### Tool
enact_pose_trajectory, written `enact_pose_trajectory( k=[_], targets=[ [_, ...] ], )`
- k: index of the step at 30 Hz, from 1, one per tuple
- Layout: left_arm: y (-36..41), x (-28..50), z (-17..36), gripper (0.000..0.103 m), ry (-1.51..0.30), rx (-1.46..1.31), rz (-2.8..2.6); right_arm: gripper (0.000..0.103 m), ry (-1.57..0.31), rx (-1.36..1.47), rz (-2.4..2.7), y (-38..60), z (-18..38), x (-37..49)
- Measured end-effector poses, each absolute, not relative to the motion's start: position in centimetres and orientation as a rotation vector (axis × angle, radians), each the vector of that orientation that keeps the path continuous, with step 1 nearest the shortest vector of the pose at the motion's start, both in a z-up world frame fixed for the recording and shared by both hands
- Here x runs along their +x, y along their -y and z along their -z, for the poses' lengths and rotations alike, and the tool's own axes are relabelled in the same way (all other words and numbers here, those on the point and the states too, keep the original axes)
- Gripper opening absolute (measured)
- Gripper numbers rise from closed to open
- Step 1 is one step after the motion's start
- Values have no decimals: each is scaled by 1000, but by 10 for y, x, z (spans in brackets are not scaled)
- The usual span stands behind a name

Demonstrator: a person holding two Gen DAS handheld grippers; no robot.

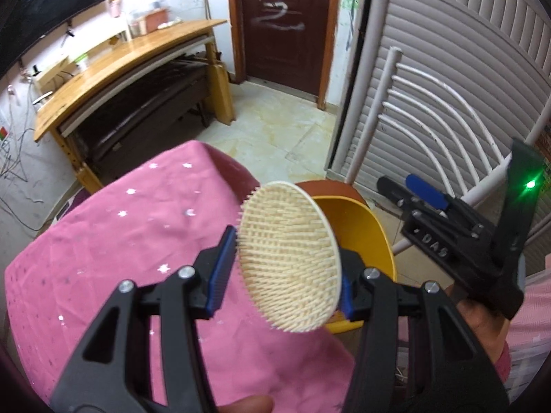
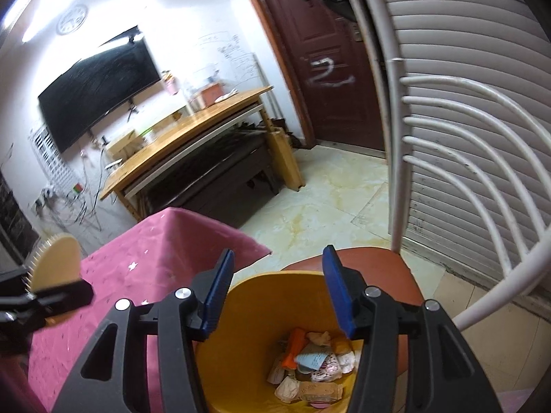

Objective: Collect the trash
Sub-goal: 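Carry the brush and tea packet over the yellow bin and open both grippers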

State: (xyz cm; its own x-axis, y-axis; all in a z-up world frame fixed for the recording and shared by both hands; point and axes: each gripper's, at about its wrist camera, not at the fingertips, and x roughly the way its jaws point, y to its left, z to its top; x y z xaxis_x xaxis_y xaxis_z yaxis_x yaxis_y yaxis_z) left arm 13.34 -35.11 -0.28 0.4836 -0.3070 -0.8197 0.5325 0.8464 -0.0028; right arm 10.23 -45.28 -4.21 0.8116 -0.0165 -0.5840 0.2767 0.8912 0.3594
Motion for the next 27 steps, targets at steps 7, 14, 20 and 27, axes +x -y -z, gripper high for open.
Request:
enact_pose_trajectory(
  k=[7, 14, 20, 27],
  targets=[
    [388, 134, 26, 48, -968, 293, 558, 48, -589, 492, 237, 483, 49, 88],
    [418, 135, 40, 48, -986, 322, 580, 48, -584, 498, 279, 492, 52, 85],
    [426, 138, 44, 59, -983, 298, 602, 48, -570, 528, 300, 502, 55, 78],
    [419, 141, 41, 78, -975, 285, 584, 48, -572, 522, 290, 497, 56, 81]
  ],
)
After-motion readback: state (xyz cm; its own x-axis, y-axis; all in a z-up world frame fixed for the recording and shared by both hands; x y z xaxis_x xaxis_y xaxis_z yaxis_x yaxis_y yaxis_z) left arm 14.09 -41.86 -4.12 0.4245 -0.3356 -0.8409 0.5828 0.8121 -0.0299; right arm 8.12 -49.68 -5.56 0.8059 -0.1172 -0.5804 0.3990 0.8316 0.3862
